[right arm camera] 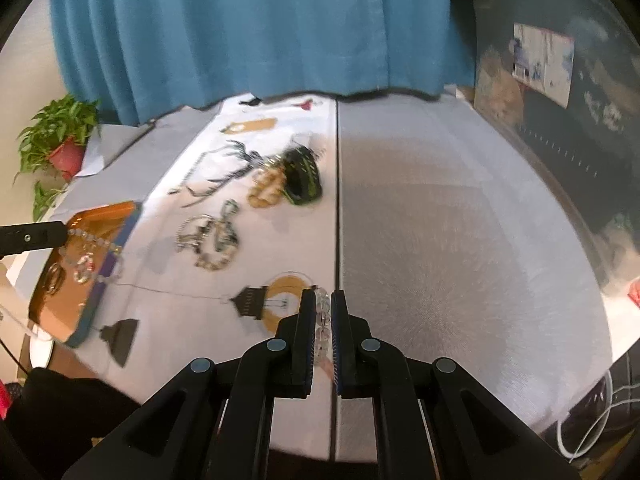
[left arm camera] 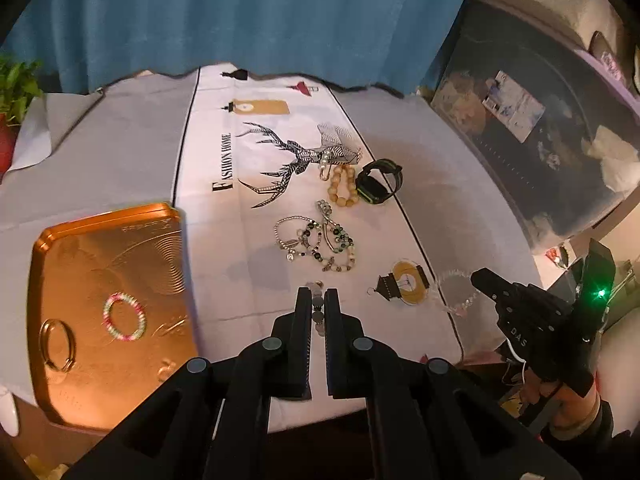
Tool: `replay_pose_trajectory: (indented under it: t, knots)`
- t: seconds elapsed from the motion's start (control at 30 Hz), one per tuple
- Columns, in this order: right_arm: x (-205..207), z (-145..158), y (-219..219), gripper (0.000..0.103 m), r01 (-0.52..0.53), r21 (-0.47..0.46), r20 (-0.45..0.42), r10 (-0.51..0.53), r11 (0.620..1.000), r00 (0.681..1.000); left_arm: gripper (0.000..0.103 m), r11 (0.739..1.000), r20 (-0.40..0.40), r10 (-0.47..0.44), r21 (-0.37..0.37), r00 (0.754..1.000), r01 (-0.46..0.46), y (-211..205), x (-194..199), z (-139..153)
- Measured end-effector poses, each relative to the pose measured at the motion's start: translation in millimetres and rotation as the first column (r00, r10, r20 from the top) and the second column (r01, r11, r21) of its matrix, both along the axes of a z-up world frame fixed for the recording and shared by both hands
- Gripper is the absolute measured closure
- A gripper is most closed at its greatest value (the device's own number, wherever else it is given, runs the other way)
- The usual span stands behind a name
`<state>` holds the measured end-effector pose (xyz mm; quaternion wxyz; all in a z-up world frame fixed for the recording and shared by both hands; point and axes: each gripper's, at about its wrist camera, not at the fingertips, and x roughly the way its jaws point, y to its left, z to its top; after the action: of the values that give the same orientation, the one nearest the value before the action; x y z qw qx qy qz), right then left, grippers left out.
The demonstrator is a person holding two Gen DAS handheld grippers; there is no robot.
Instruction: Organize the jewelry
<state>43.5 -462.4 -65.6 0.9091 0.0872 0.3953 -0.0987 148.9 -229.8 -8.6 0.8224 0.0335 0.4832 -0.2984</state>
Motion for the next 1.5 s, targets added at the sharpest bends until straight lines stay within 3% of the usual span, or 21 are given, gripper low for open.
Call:
replay_pose_trajectory:
  t: [0.2, 0.83, 1.5]
  knots:
    - [-31, 29, 33, 0.095, -0.038, -0.029, 0.033, 0.039, 0.999, 0.999, 0.099, 0.999, 0.036, 0.02, -0.026, 0.999, -0.019, 35, -34, 17]
    - [-95, 65, 166, 0.095, -0.248, -0.105, 0.038, 0.253, 0.963, 0.967, 0.099, 0.988, 0.075, 0.111, -0.116, 0.991, -0.102, 155, -132, 35]
    - [-81, 64, 232, 0.095, -0.356, -0.142, -0.017, 0.357, 0.924, 0.934, 0.099, 0.965, 0.064, 0.215, -0.164, 0.974, -0.202, 222, -121, 28]
